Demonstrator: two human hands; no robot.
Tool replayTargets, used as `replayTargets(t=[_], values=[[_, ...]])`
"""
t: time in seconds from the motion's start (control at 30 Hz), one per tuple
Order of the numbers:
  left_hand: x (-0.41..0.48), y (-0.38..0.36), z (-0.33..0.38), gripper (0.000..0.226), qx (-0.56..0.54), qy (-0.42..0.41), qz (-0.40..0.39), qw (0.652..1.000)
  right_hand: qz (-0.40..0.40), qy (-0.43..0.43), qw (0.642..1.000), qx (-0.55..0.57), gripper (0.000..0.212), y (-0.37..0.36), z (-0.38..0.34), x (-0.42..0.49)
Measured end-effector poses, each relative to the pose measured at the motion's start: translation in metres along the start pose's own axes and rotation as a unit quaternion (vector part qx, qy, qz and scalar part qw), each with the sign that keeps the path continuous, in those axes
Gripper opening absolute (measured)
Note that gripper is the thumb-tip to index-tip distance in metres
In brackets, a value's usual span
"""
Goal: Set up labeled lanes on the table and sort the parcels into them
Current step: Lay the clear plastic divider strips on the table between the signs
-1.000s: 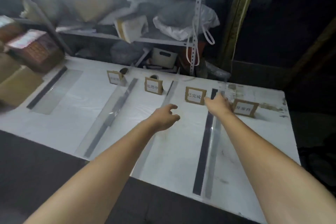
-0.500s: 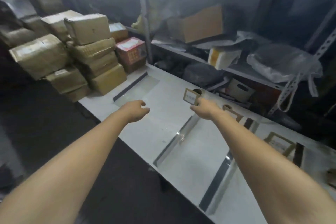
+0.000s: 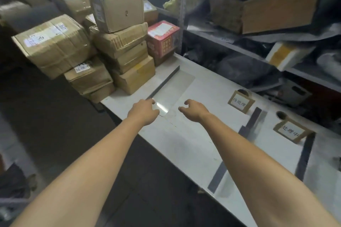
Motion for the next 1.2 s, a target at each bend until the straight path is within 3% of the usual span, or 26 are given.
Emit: replayTargets(t=[0.33,0.57,0.7,0.77,0.87,0.93,1.07,1.2], values=[[0.153,-0.073,0.025,0.08,0.117,-0.047,-0.016,0.992,0.023,-0.052,0.994,0.097,0.055,-0.044,0.011,0.162],[0.234,-0.103,0.022,0.133,0.169,-0.035,-0.066,0.983,0.068,-0.139,0.977,0.147,0.055,-0.05,0.024,0.22],[0.26,-0.116,0.013,0.147,0.134,-0.008,-0.114,0.984,0.12,-0.188,0.951,0.214,0.059,-0.045,0.022,0.238],[0.268,-0.119,0.008,0.15,0.127,-0.013,-0.111,0.986,0.151,-0.23,0.916,0.292,0.065,-0.043,0.021,0.244],[0.277,-0.118,0.003,0.152,0.128,-0.036,-0.109,0.985,0.194,-0.297,0.834,0.423,0.07,-0.04,0.022,0.251],[0.283,-0.113,0.0,0.151,0.117,-0.039,-0.121,0.985,0.216,-0.314,0.804,0.456,0.066,-0.036,0.023,0.253],[0.292,-0.104,-0.007,0.143,0.125,-0.049,-0.143,0.981,0.259,-0.293,0.801,0.452,0.053,-0.027,0.013,0.258],[0.287,-0.087,0.013,0.1,0.102,-0.142,-0.105,0.979,0.277,-0.266,0.808,0.447,0.049,-0.014,-0.009,0.257]])
Point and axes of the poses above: each hand's wrist, its own x-axis towards the middle knuckle, its own y-axis out of the back of the hand, z = x × y, the point moved 6 cm from there along x, towards the middle knuckle, and after that the axes turned 4 degrees about y, right-handed, at the moved point
